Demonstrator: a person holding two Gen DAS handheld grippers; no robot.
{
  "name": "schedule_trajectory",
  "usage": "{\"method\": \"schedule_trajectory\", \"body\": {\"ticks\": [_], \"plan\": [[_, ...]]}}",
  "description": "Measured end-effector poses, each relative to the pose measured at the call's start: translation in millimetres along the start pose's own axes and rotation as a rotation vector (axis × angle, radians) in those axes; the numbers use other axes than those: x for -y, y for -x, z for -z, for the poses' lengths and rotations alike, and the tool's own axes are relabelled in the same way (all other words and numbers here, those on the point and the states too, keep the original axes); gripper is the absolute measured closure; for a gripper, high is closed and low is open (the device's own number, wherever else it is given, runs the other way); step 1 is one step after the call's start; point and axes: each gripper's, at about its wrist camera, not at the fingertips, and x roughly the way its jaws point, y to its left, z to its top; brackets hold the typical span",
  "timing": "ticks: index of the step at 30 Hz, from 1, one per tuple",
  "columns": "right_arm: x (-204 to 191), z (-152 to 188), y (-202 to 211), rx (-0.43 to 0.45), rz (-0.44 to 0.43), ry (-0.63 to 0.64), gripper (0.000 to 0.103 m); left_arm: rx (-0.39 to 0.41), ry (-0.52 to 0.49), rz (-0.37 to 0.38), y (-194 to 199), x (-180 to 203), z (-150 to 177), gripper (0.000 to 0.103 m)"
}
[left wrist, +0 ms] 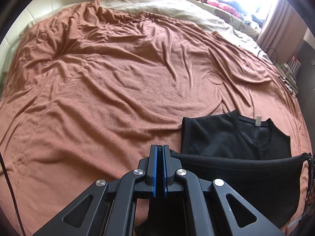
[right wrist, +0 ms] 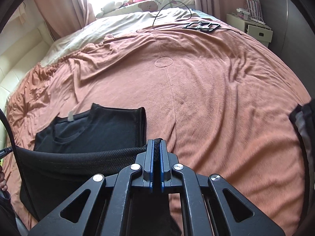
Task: Fold small clothes
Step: 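Lower the hem onto the top and open both grippers, then close both grippers on the folded edge of the black top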
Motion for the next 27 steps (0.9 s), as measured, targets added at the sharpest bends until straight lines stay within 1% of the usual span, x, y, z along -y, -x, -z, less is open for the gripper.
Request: {"method": "schedule_trajectory", "body": {"ticks": [4, 6, 7, 8, 9, 10, 11, 12, 13, 14, 15, 16, 17, 21, 22, 23, 24, 25, 27], "plan": [[-4.5, -10.2, -19.8, -0.016, 0.011, 0.012, 0.102, -0.025, 0.009, -0.002, -18.7, -0.2, -9.6, 0.098], [-7.2, -14.5, -26.8, -0.014, 0.015, 0.017, 0.101, -0.033, 0.018, 0.017, -25.8, -0.2, -14.2, 0.097], [-6.4, -17.2, -30.1, -0.011, 0.02, 0.011, 0.101, -0.04, 0.017, 0.016, -28.2, -0.3, -15.3, 0.092], [-7.1, -19.2, -33.6, -0.013, 0.022, 0.013, 0.101, -0.056, 0.01, 0.004, -31.0, 0.1, -16.0, 0.077], [-7.4, -20.5, -36.6, -0.017, 0.029, 0.015, 0.1, -0.074, 0.002, -0.019, -33.5, -0.4, -16.1, 0.066], [-7.3, -22.0, -40.1, -0.026, 0.036, 0.019, 0.1, -0.075, -0.004, -0.029, -33.7, -0.8, -15.5, 0.043], [-8.2, -22.2, -41.5, -0.034, 0.038, 0.025, 0.098, -0.066, -0.012, -0.038, -32.4, -1.4, -14.1, 0.026], [-10.3, -21.5, -42.9, -0.047, 0.041, 0.041, 0.088, -0.048, -0.029, -0.048, -29.0, -1.4, -11.4, 0.021], [-11.3, -21.6, -43.8, -0.058, 0.051, 0.053, 0.078, -0.04, -0.049, -0.053, -26.5, -0.7, -9.1, 0.018], [-12.3, -20.8, -43.4, -0.064, 0.055, 0.064, 0.053, -0.041, -0.065, -0.053, -25.7, -0.8, -8.0, 0.018], [-12.8, -19.3, -40.2, -0.053, 0.044, 0.075, 0.035, -0.049, -0.09, -0.049, -25.8, 0.6, -6.3, 0.018], [-13.8, -17.0, -37.1, -0.042, 0.036, 0.089, 0.033, -0.067, -0.124, -0.047, -26.9, 3.3, -3.1, 0.018], [-15.0, -15.6, -35.3, -0.045, 0.036, 0.105, 0.033, -0.079, -0.147, -0.048, -28.3, 4.9, -1.7, 0.018], [-15.4, -8.7, -34.7, -0.099, 0.013, 0.156, 0.033, -0.131, -0.291, -0.07, -37.5, 20.9, 12.2, 0.018], [-17.6, -5.6, -35.5, -0.113, 0.013, 0.184, 0.033, -0.15, -0.335, -0.087, -41.9, 25.2, 17.0, 0.018], [-17.5, -5.8, -36.0, -0.122, 0.013, 0.198, 0.033, -0.18, -0.374, -0.121, -48.7, 28.3, 21.5, 0.018], [-18.8, -4.7, -37.6, -0.138, 0.014, 0.218, 0.033, -0.202, -0.39, -0.139, -53.5, 29.3, 23.9, 0.018], [-20.3, -2.4, -40.2, -0.156, 0.016, 0.24, 0.033, -0.221, -0.395, -0.142, -58.1, 28.7, 25.7, 0.018], [-22.5, -2.9, -44.8, -0.176, 0.032, 0.264, 0.033, -0.227, -0.381, -0.127, -62.1, 24.4, 24.7, 0.015]]}}
